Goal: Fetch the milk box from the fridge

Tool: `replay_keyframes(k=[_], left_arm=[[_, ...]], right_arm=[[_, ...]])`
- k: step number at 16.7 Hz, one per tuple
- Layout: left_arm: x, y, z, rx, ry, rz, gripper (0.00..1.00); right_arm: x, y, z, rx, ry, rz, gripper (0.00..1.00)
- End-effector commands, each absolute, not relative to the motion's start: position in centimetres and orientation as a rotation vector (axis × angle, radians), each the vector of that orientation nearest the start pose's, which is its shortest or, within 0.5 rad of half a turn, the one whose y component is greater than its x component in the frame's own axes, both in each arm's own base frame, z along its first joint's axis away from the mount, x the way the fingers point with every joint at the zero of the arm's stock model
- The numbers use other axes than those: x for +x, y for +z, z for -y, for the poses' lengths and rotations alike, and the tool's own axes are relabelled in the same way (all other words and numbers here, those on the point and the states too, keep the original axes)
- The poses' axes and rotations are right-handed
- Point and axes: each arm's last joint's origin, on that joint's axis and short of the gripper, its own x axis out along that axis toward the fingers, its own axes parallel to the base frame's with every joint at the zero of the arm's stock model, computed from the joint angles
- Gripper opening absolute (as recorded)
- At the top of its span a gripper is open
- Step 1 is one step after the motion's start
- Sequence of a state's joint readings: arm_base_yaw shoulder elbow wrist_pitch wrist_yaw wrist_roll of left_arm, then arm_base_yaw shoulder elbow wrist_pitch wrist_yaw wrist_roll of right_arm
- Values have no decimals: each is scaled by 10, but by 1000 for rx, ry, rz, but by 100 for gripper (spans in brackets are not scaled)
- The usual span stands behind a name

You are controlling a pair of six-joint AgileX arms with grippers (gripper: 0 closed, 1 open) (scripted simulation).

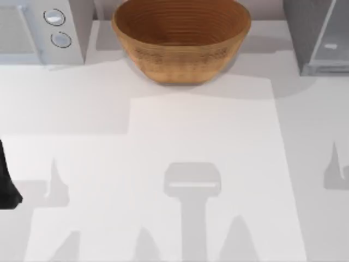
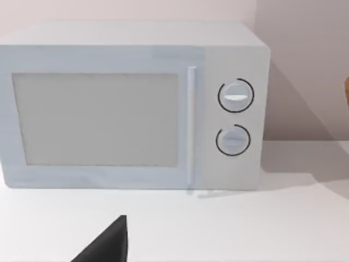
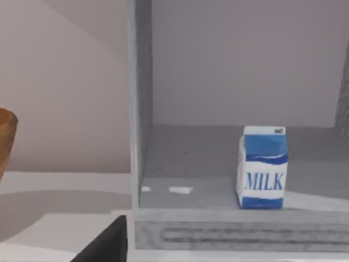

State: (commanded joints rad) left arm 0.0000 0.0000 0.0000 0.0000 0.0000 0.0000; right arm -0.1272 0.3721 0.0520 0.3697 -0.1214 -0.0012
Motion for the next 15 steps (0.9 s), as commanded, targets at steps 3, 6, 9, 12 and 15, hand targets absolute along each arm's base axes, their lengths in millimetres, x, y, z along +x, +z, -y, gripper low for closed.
replay_keyframes(k=[3,6,9,12,15], left_arm=[[106,160,1,0,0,0,100],[106,160,1,0,0,0,100],[106,160,1,0,0,0,100],[106,160,1,0,0,0,100],[106,160,1,0,0,0,100]], right_arm=[[151,180,27,-16,-7,36,100],[173,167,44,-7,-7,-3,100],[189,148,63,9,-6,-36,100],[198,131,80,16,-3,-39,100],[202,119,93,9,-1,-18,100]])
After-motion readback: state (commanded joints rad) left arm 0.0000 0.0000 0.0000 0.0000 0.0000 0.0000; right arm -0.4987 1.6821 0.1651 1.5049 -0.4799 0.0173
